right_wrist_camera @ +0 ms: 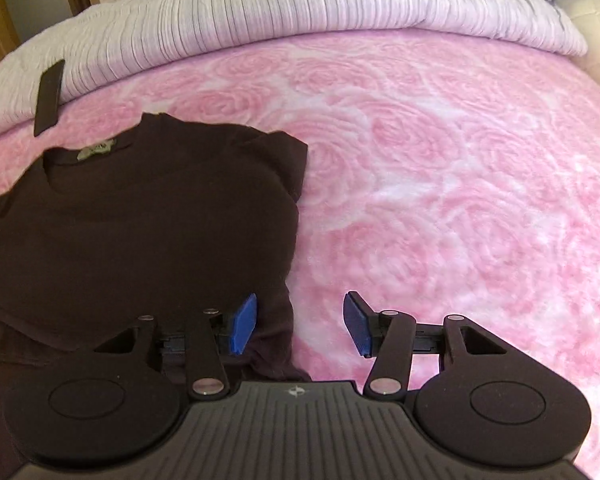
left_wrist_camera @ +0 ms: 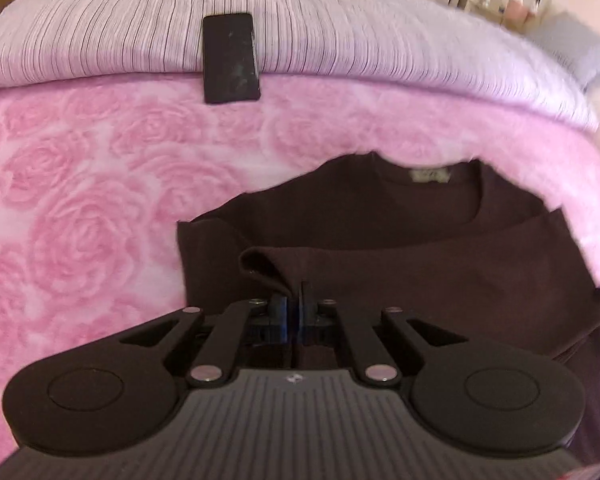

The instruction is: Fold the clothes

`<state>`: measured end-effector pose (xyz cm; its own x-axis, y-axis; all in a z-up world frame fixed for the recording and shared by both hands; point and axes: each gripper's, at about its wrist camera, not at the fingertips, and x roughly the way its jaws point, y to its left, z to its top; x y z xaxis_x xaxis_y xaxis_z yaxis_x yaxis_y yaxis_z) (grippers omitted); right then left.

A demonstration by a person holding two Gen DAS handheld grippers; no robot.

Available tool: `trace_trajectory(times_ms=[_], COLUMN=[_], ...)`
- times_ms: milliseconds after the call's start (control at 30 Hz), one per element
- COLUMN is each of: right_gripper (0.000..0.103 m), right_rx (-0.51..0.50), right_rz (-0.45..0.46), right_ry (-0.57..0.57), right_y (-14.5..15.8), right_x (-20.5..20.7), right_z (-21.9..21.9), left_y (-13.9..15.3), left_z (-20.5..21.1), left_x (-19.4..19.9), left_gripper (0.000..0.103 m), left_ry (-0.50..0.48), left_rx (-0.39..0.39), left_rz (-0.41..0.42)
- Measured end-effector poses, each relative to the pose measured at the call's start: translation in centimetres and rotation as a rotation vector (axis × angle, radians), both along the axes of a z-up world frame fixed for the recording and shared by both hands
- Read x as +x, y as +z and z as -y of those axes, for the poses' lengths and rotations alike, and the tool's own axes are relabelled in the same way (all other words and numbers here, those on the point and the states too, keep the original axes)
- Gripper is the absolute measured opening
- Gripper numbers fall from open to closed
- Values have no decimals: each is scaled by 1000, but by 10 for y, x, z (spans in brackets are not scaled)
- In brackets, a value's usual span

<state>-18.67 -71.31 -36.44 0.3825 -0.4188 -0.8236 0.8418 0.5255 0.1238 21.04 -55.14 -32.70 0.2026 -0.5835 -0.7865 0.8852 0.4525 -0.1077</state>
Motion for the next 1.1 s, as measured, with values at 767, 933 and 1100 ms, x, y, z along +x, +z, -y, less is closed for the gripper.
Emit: trace_trajectory(times_ms=[767, 933, 1100], right_gripper=[36, 35, 36], right_rx=[41, 173, 192], right_rz=[-22, -92, -112], right_ry=[46, 32, 32], right_y=[16, -6, 4], right_x=[-2, 0, -18], right_z=[-34, -42, -73], left_y=[4, -29, -11], left_z=[-14, -9, -48], left_x=[-75, -78, -92], left_gripper=[15, 16, 16], left_ry=[-210, -225, -168], left_rx=[70, 227, 213], left_rz=[121, 142, 164])
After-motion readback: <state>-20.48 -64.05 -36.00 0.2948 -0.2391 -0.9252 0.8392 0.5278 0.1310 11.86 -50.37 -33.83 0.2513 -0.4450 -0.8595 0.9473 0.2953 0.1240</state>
